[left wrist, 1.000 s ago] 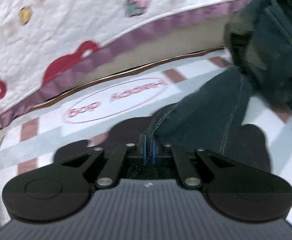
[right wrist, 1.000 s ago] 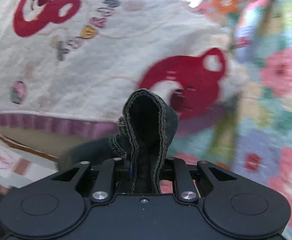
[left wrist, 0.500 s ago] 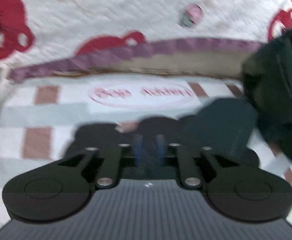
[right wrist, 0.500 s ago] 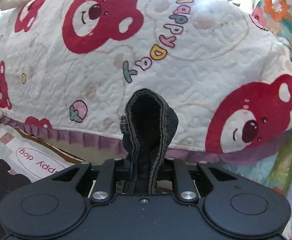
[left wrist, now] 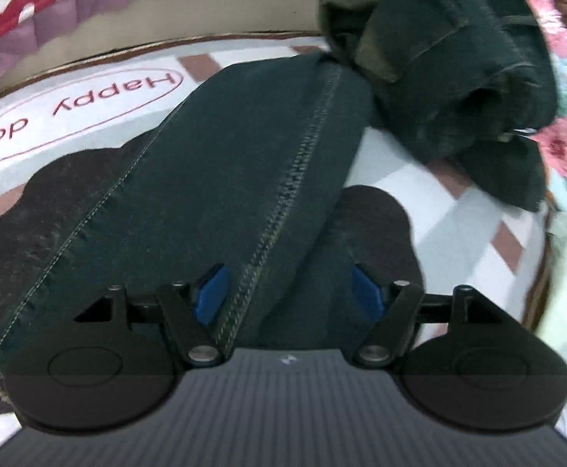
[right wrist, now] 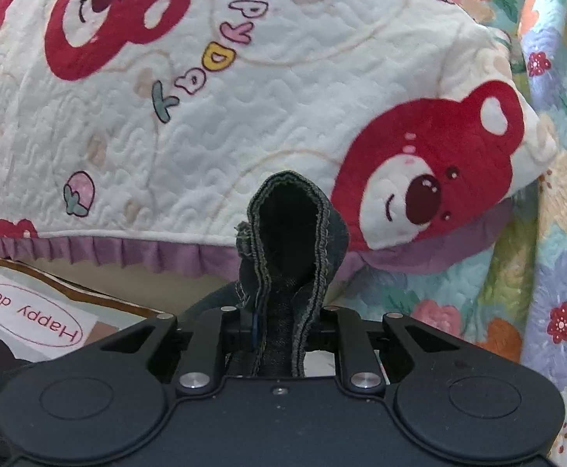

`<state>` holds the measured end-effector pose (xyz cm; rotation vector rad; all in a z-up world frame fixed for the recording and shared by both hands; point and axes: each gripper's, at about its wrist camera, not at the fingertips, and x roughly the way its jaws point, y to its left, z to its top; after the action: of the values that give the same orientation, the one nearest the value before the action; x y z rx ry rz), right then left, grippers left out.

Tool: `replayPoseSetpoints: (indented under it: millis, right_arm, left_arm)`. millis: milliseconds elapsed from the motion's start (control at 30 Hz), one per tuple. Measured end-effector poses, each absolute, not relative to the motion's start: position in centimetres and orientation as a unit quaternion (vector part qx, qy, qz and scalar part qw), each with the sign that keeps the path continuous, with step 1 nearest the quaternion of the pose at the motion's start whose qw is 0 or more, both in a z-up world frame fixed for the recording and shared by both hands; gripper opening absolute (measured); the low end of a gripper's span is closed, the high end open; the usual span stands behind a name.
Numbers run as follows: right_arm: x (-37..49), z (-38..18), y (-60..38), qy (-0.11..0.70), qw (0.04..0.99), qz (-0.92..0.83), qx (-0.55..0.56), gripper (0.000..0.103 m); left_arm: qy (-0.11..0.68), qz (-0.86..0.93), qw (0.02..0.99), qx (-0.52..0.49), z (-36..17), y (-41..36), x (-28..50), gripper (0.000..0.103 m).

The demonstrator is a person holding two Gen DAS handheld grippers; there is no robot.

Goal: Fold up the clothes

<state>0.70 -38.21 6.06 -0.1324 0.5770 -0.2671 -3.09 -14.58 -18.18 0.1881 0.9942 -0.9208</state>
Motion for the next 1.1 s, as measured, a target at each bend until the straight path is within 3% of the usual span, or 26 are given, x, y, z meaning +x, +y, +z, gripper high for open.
replayPoseSetpoints:
  millis: [100, 133, 167, 200, 233, 300, 333, 400, 667, 867, 900, 1033, 1067, 1100]
  right_arm:
    - [0.6, 5.6, -38.6, 0.285, 0.947, -0.132, -0.062, 0.021]
    - [0.6, 5.5, -38.6, 0.284, 0.947, -0.135, -0.062, 0.023]
    - [0.6, 5.3, -38.6, 0.284, 0.946, -0.143, -0.063, 0.024]
    - [0.7, 5.1, -38.7, 0.286, 0.945, -0.148, -0.062, 0.029]
    - [0.9, 4.8, -38.7, 0.288, 0.944, -0.151, -0.060, 0.033]
    - [1.4, 4.0, -38.7, 0.300, 0.941, -0.147, -0.062, 0.032]
    - [1.6, 3.5, -38.7, 0.308, 0.939, -0.141, -0.065, 0.021]
    - [1.8, 2.9, -38.7, 0.316, 0.938, -0.125, -0.065, 0.019]
    - [-0.6, 13.0, -37.9, 0.208, 0.967, -0.114, -0.088, 0.017]
    - [-2.9, 18.2, -39.9, 0.168, 0.967, -0.150, -0.117, 0.017]
    - [-2.9, 18.2, -40.9, 0.162, 0.967, -0.164, -0.112, 0.017]
    - [0.1, 13.8, -44.7, 0.191, 0.946, -0.238, -0.112, 0.024]
    - [1.3, 12.0, -45.9, 0.220, 0.934, -0.259, -0.109, 0.029]
    - [2.4, 9.9, -47.0, 0.257, 0.917, -0.286, -0.110, 0.042]
  left_arm:
    - [0.455, -0.405, 0.784, 0.118, -18.8, -15.5, -2.7, 0.066]
    - [0.446, -0.403, 0.787, 0.139, -18.8, -15.8, -2.8, 0.060]
    - [0.432, -0.402, 0.790, 0.165, -18.8, -16.3, -3.0, 0.052]
    - [0.415, -0.401, 0.793, 0.196, -18.7, -17.0, -3.4, 0.036]
    - [0.397, -0.399, 0.795, 0.226, -18.6, -17.6, -3.8, 0.008]
    - [0.387, -0.381, 0.806, 0.236, -18.4, -18.0, -3.6, 0.006]
    - [0.382, -0.370, 0.815, 0.229, -18.0, -17.7, -3.2, 0.005]
    - [0.365, -0.337, 0.842, 0.208, -16.4, -15.9, -1.5, 0.005]
    - [0.321, -0.238, 0.907, 0.132, -6.3, -5.2, 7.9, 0.005]
    - [0.304, -0.114, 0.941, 0.098, -2.8, 3.0, 12.5, 0.005]
    - [0.306, -0.085, 0.945, 0.080, -2.6, 4.1, 13.4, 0.008]
    - [0.356, -0.067, 0.931, 0.046, -5.0, 4.3, 15.7, 0.039]
    - [0.362, -0.091, 0.927, 0.033, -5.6, 3.7, 15.4, 0.043]
    - [0.365, -0.118, 0.923, 0.020, -6.3, 2.8, 14.7, 0.053]
